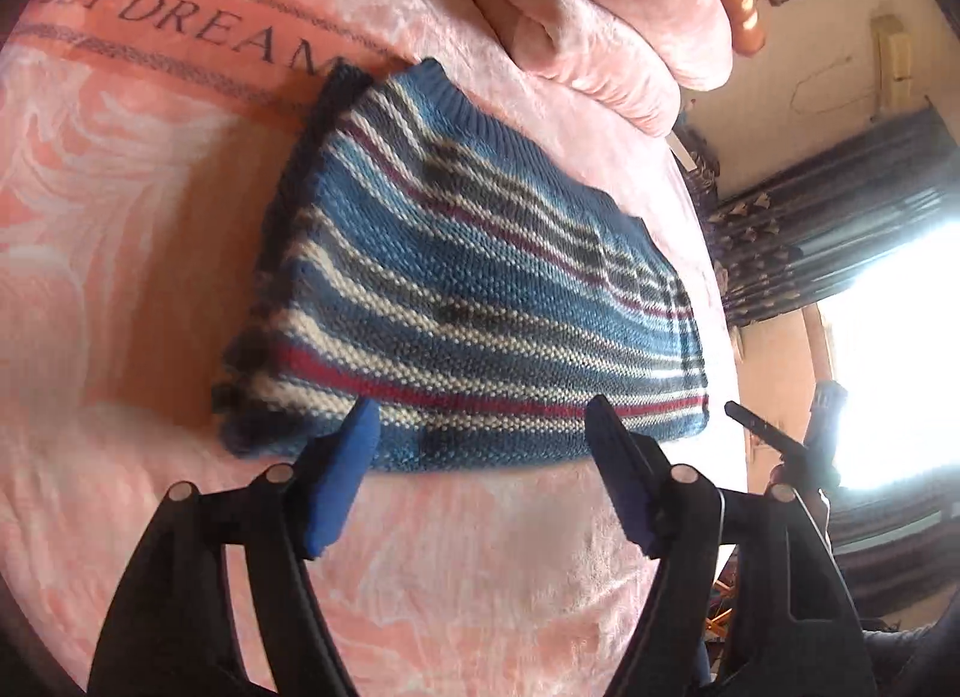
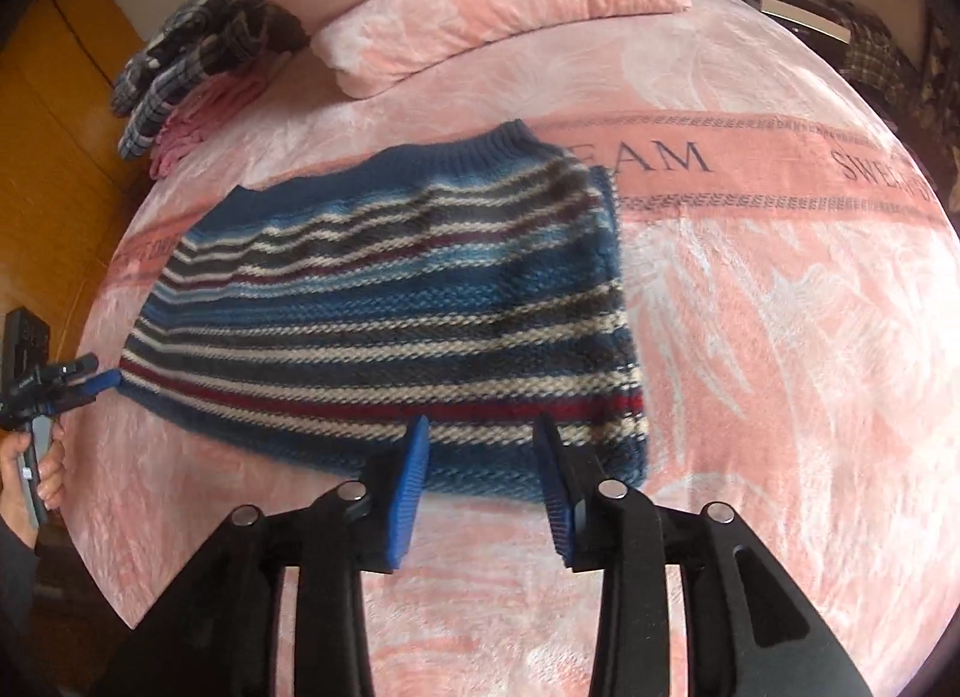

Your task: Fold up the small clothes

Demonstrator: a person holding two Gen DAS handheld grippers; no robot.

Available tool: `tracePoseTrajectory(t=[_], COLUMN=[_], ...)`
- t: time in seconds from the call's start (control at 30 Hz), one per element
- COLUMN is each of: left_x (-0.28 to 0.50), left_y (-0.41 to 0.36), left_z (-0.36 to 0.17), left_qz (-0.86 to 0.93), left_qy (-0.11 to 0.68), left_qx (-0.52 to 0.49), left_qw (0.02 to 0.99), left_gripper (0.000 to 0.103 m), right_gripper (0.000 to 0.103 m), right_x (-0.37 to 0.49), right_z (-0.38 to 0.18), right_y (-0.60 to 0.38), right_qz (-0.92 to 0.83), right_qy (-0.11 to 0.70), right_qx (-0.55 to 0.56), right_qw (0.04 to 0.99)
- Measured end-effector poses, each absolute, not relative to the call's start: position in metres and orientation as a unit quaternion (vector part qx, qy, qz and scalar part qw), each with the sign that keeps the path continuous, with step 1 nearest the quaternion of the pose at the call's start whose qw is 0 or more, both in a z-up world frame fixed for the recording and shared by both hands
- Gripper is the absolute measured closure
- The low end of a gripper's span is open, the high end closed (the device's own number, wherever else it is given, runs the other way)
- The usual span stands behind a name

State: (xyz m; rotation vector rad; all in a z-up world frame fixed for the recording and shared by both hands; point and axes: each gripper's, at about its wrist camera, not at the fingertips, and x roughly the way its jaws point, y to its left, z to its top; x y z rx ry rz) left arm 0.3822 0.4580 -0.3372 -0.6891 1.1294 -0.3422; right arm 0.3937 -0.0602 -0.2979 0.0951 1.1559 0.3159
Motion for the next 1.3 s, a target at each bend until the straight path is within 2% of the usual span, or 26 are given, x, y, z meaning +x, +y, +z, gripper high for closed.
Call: tracePoseTrajectory(t=[0.07, 0.13, 0.17, 0.2, 0.33, 0.63, 1.3], left_x=[0.387, 0.393, 0.396, 0.401, 0.406, 0.443, 0.53], left_y=[0.482, 0.504, 0.515, 0.524, 0.552, 0.561, 0.551], left_z=[-0.331, -0.33, -0.334, -0.337, -0.357, -0.379, -0.418], left_qz=[-0.142, -0.116, -0.108, -0.105, -0.099, -0.126, -0.184], left_qy=[0.522, 0.532, 0.537, 0.54, 0.542, 0.544, 0.553], left_qx=[-0.326, -0.326, -0.335, -0.348, -0.394, -0.413, -0.421], left_qw=[0.775, 0.773, 0.767, 0.759, 0.736, 0.719, 0.696], left_gripper=[0.026, 0.025, 0.024, 0.024, 0.024, 0.024, 0.024], right_gripper=[0.059, 0.051, 0.042, 0.041, 0.041, 0.041, 0.041], right_x=[0.376, 0.353, 0.342, 0.331, 0.305, 0.299, 0.337], right_z=[-0.293, -0.293, -0.297, -0.302, -0.32, -0.316, -0.339], right_y=[-0.03, 0.014, 0.038, 0.059, 0.124, 0.219, 0.287], right_qz=[0.172, 0.197, 0.214, 0.229, 0.284, 0.336, 0.359], right_qy=[0.54, 0.527, 0.523, 0.522, 0.536, 0.499, 0.475], right_qx=[0.014, -0.053, -0.087, -0.111, -0.129, -0.173, -0.195], right_qw=[0.824, 0.825, 0.821, 0.814, 0.785, 0.78, 0.78])
